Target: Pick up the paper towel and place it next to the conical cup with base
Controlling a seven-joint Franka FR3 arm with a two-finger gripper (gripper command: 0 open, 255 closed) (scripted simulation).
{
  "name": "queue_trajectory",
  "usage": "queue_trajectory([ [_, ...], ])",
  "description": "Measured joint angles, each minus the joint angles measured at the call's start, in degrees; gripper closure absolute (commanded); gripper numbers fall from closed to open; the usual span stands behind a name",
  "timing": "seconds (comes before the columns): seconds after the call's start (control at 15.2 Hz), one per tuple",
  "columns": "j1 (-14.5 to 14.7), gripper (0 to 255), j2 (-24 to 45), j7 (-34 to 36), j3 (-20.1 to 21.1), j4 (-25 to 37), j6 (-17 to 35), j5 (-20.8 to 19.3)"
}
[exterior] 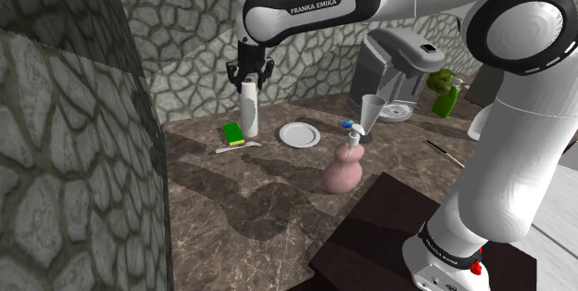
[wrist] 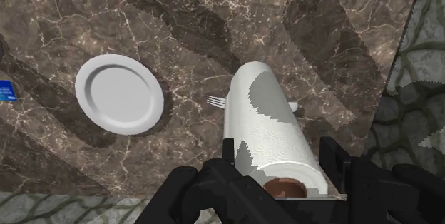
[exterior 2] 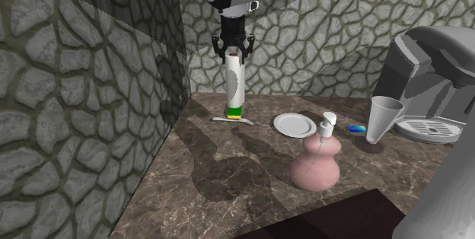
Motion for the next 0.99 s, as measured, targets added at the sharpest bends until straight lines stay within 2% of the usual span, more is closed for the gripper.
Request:
queue_trajectory([
  [0.99, 0.4, 255, 0.5, -1.3, 0.2, 12.2, -11.6, 0.4],
])
